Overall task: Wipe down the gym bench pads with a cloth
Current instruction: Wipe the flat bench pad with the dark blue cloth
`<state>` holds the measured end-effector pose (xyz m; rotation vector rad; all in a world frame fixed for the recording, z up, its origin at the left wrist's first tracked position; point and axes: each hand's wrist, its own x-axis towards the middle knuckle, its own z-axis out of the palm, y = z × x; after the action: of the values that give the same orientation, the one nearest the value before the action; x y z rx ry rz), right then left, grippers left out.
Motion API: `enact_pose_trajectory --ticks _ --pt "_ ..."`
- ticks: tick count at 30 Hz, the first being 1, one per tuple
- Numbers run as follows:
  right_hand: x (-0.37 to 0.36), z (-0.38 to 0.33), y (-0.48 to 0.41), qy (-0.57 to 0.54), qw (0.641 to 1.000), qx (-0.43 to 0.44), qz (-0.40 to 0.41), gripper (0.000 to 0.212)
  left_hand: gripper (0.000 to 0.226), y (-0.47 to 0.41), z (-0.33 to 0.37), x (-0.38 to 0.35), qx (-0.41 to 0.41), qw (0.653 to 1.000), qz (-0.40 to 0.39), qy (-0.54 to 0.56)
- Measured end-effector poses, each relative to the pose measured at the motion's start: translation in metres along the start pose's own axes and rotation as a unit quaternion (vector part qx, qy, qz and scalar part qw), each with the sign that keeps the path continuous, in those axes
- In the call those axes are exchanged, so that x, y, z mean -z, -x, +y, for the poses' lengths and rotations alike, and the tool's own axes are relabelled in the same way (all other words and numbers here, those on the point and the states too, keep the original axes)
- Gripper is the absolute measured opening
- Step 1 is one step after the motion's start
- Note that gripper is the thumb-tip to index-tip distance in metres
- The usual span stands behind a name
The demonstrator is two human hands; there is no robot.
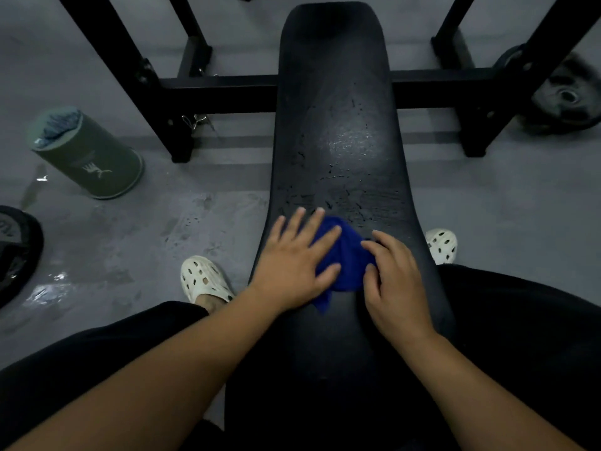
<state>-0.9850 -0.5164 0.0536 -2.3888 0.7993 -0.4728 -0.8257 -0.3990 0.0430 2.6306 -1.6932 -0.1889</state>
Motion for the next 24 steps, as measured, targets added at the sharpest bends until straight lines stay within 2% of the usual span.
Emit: enact_pose_trajectory --ticks 2,4,5,6,8,9,10,12,14,16,18,21,24 --pt "0.001 0.000 0.001 -0.008 1.000 -0.015 0.012 0.037 0.074 -0.022 0.009 0.001 0.096 0.995 -0.009 0.015" --pt "0.004 0.001 0.000 -0.019 0.999 -0.035 0.036 0.038 0.078 -0.043 0.043 0.005 0.146 0.988 -0.008 0.056" --pt "0.007 0.003 -0.002 -0.022 0.998 -0.047 0.046 0.038 0.079 -0.047 0.059 0.006 0.133 0.989 -0.007 0.066" --pt "0.011 0.006 -0.003 -0.025 0.996 -0.062 0.051 0.038 0.077 -0.046 0.067 0.006 0.086 0.994 -0.012 0.061" --pt "0.019 0.014 -0.006 -0.031 0.995 -0.083 0.047 0.040 0.071 -0.033 0.050 0.001 -0.029 0.999 -0.012 0.019" --pt "0.022 0.017 -0.005 -0.030 0.995 -0.085 0.041 0.040 0.069 -0.025 0.031 -0.001 -0.056 0.998 -0.008 0.009" --pt "0.024 0.019 -0.004 -0.027 0.996 -0.085 0.032 0.040 0.068 -0.019 0.011 0.000 -0.047 0.999 -0.008 0.008" --pt "0.024 0.023 -0.001 -0.018 0.997 -0.077 0.014 0.040 0.069 -0.023 -0.013 0.003 0.042 0.999 -0.007 0.001" --pt "0.022 0.026 0.000 0.001 0.998 -0.058 0.003 0.041 0.070 -0.046 0.002 0.005 0.141 0.990 -0.015 0.020" --pt "0.021 0.028 0.002 0.019 0.999 -0.040 -0.009 0.041 0.069 -0.069 0.029 0.010 0.186 0.982 -0.011 0.043" --pt "0.021 0.031 0.003 0.049 0.998 -0.023 -0.037 0.041 0.068 -0.075 0.037 0.010 0.166 0.985 -0.023 0.037" --pt "0.021 0.036 0.004 0.119 0.989 0.024 -0.088 0.041 0.066 -0.062 0.023 0.014 0.122 0.989 -0.080 0.022" --pt "0.027 0.039 -0.005 0.150 0.983 0.043 -0.100 0.039 0.066 -0.066 0.022 0.029 0.130 0.980 -0.132 0.078"
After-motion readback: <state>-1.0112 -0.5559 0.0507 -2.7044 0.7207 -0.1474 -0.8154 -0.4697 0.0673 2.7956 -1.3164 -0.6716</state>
